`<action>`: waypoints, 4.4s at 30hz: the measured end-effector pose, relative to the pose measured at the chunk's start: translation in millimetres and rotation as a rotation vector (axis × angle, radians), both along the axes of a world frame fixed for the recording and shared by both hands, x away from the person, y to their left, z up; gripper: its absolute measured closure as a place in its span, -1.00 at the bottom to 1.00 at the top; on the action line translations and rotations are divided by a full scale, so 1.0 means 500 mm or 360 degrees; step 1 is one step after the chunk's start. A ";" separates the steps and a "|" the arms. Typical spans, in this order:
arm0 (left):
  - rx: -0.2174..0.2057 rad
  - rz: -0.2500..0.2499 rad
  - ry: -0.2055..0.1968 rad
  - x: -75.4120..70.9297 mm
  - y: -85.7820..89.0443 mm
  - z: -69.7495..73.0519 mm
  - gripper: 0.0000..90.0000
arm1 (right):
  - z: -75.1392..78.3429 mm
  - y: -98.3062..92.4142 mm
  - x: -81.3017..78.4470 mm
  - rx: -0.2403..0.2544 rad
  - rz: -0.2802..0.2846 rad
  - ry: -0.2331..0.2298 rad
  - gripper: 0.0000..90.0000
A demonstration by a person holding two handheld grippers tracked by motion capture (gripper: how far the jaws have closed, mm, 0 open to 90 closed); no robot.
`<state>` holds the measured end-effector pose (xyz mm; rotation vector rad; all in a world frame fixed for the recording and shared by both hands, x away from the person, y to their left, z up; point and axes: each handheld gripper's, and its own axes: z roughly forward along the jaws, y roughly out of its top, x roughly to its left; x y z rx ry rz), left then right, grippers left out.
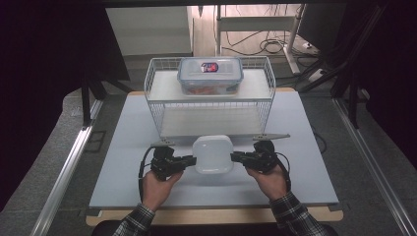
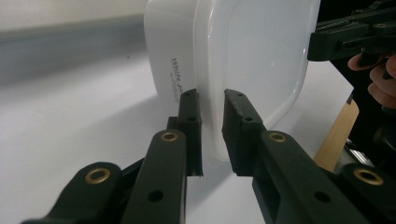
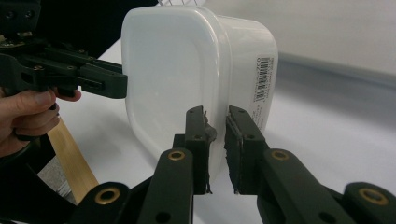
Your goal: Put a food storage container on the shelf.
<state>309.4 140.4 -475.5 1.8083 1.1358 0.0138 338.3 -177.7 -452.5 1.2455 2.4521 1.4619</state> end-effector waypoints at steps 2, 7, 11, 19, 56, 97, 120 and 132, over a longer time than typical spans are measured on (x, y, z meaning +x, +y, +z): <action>-0.0013 0.0001 -0.0021 0.002 0.006 0.014 0.75 | 0.012 0.002 0.003 0.0008 0.0010 -0.0019 0.77; -0.0011 0.0008 -0.0099 0.004 0.017 0.057 0.75 | 0.054 0.013 0.008 0.0007 0.0033 -0.0083 0.77; 0.0002 0.0013 -0.0149 0.007 0.022 0.091 0.75 | 0.086 0.018 0.011 0.0009 0.0041 -0.0132 0.77; 0.0008 0.0027 -0.0244 0.018 0.023 0.154 0.75 | 0.128 0.019 0.026 0.0052 0.0034 -0.0167 0.76; 0.0089 0.0073 -0.0598 0.122 0.026 0.418 0.75 | 0.398 0.039 0.119 0.0073 -0.0051 -0.0533 0.75; 0.0114 0.0197 -0.0560 0.231 -0.003 0.414 0.30 | 0.416 0.077 0.222 -0.0024 -0.0198 -0.0538 0.44; 0.0158 0.0279 -0.0554 0.259 -0.005 0.418 0.08 | 0.400 0.083 0.249 -0.0093 -0.0238 -0.0536 0.34; 0.0103 0.0321 -0.0607 0.253 0.048 0.412 0.45 | 0.389 0.045 0.261 -0.0085 -0.0259 -0.0541 0.64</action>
